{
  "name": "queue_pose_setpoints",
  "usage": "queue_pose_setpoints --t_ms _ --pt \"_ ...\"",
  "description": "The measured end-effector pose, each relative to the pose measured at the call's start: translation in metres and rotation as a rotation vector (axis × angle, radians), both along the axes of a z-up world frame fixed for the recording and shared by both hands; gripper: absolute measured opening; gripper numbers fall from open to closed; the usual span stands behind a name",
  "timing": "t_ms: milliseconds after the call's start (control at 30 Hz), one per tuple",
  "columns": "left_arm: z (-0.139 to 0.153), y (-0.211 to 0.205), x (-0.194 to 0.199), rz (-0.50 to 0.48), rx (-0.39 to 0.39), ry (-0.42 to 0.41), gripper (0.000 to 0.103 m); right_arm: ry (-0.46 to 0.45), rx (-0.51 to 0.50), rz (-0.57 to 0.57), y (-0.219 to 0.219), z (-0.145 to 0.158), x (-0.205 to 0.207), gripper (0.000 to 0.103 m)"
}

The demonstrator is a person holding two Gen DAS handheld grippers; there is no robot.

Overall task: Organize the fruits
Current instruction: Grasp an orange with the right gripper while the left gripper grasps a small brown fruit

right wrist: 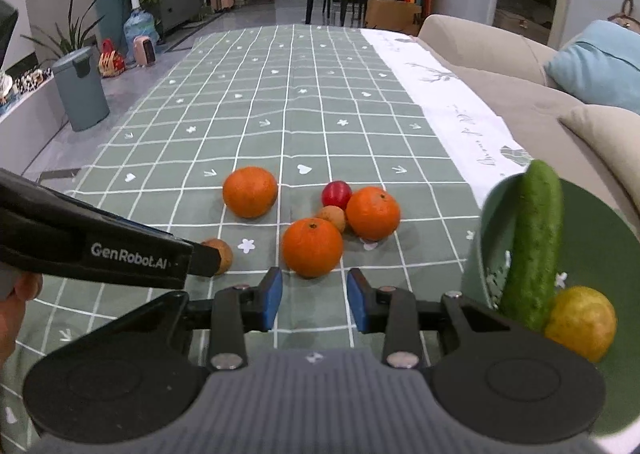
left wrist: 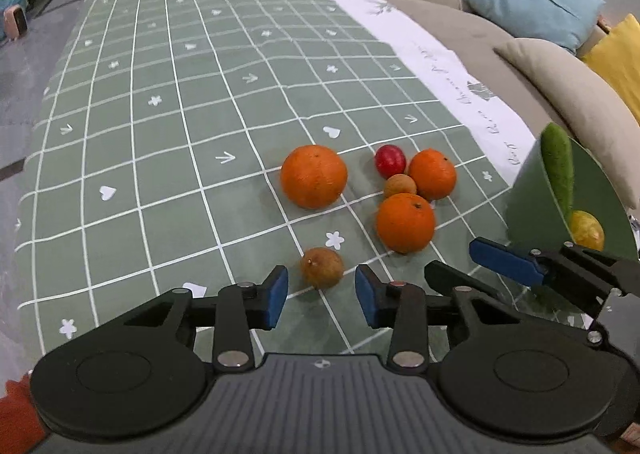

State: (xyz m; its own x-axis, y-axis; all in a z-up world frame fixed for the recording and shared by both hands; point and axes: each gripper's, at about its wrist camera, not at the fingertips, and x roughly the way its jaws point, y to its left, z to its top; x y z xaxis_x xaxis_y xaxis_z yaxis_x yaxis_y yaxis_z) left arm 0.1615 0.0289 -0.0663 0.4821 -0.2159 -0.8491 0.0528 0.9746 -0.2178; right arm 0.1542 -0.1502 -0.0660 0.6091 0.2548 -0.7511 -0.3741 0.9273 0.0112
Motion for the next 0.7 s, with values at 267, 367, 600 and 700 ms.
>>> queue_pose_setpoints --t_ms 267,367,600,700 --pt "-0.014 0.003 0.015 0.006 -0.042 0.051 0.035 0.024 -0.001 0.022 0.002 -0.017 0.020 0.034" --pt "-0.014 0.003 0.017 0.002 -0.054 0.051 0.029 0.022 0.002 0.026 0.003 -0.019 0.023 0.038" --pt "-0.008 0.008 0.017 0.014 -0.055 0.042 0.029 0.019 0.009 0.051 0.010 -0.024 0.031 0.040" --pt "-0.005 0.011 0.016 0.020 -0.051 0.040 0.029 0.018 0.009 0.045 0.012 -0.026 0.035 0.041"
